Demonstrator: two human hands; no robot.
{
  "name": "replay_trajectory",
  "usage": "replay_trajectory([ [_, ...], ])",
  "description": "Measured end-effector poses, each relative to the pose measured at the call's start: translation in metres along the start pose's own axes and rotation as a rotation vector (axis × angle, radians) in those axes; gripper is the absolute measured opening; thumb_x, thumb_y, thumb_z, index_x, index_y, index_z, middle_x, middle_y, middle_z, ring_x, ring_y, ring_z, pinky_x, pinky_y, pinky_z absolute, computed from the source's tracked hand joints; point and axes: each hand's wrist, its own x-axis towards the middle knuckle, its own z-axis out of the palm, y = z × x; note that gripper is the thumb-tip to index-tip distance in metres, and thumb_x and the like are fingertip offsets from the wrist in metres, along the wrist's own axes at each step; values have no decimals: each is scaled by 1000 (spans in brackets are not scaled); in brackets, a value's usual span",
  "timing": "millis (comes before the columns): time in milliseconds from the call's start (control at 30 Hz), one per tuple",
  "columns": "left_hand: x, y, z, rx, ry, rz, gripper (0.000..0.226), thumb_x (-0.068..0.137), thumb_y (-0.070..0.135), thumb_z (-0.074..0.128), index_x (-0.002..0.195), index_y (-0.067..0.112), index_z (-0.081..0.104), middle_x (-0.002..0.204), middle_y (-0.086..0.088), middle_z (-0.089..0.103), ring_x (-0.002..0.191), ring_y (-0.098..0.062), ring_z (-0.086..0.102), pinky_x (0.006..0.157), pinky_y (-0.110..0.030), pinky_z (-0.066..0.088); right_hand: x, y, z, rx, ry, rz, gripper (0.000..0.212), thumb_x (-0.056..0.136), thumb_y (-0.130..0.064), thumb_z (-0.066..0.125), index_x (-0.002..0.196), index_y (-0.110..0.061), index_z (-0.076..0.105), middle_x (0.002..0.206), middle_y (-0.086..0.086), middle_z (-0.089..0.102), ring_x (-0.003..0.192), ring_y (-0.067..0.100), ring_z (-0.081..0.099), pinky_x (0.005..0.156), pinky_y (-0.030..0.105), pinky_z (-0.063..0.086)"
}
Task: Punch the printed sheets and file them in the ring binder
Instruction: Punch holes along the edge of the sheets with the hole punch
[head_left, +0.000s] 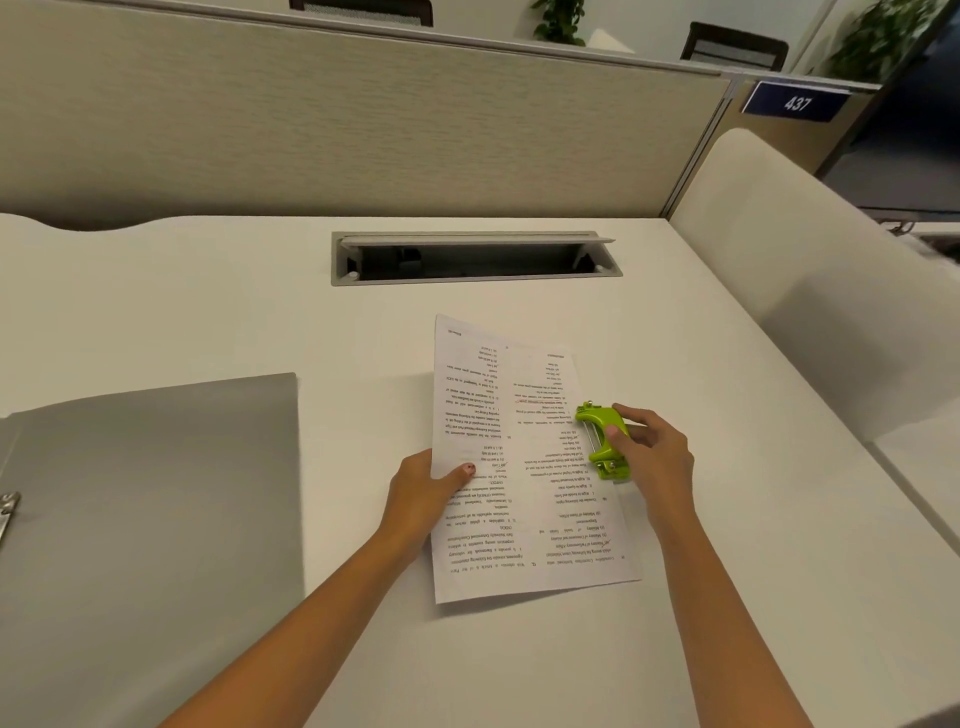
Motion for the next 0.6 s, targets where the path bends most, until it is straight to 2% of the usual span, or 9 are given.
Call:
replay_trajectory([
  [200,-1,1,2,40,8,12,22,89,24,66,111,21,66,103,3,74,86,-16,72,78,-34,59,0,1,-1,11,-15,0,29,86,-21,70,114,-27,68,94,3,72,80,12,67,59,18,43],
  [300,-2,1,2,73,15,25,20,89,25,66,109,24,63,101,5,73,84,-12,71,69,-23,57,0,0,-1,7,-20,-4,28,86,-21,70,114,-26,67,94,2,72,79,11,67,59,18,43],
  [433,-3,2,2,91,17,27,23,89,26,66,111,23,64,104,4,73,85,-13,71,70,-25,57,0,-2,-3,1,-26,2,27,86,-20,70,112,-27,68,90,1,72,76,10,67,59,19,44],
  [500,-4,2,2,90,13,27,21,89,26,67,110,24,64,104,3,73,85,-13,71,70,-24,57,3,-1,-5,-4,-37,10,25,84,-22,72,108,-29,69,89,1,73,81,16,69,65,25,51],
  [600,-4,2,2,107,12,29,24,88,26,67,112,22,65,106,2,73,86,-13,71,69,-22,56,10,-2,-9,-32,-62,34,22,80,-29,75,102,-31,71,87,3,74,87,21,70,82,39,57],
])
